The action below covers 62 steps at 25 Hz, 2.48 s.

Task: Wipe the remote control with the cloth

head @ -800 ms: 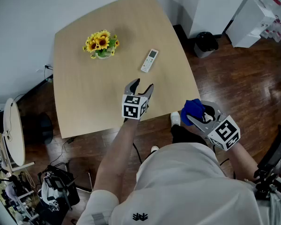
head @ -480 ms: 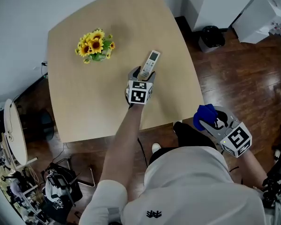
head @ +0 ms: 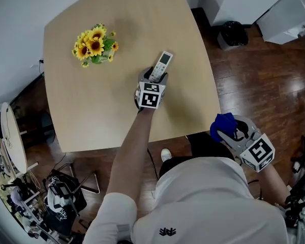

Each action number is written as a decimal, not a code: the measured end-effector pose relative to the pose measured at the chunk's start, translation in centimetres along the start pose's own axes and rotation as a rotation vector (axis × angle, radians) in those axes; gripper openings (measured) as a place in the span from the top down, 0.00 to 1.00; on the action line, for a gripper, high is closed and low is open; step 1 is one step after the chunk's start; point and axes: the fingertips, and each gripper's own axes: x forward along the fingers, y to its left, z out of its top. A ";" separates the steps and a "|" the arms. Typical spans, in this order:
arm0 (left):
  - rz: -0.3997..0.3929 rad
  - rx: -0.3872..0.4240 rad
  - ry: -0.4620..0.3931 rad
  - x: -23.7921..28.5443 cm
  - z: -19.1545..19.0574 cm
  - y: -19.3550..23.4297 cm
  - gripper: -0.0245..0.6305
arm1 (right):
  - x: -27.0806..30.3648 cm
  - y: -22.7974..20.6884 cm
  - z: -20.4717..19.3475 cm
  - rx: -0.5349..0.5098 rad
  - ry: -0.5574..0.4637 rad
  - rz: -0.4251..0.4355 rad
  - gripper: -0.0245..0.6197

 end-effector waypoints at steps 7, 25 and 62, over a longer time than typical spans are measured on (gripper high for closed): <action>0.025 -0.022 -0.012 -1.6 0.5 0.1 0.60 | 0.9 -0.8 -0.1 -0.006 0.015 0.026 0.67; -0.125 0.110 -0.293 -23.0 4.3 -2.5 0.61 | 6.0 4.8 14.5 -0.175 -0.216 -0.050 0.67; -0.189 0.158 -0.518 -34.7 3.8 0.3 0.61 | 14.2 18.6 28.0 -0.283 -0.409 0.115 0.67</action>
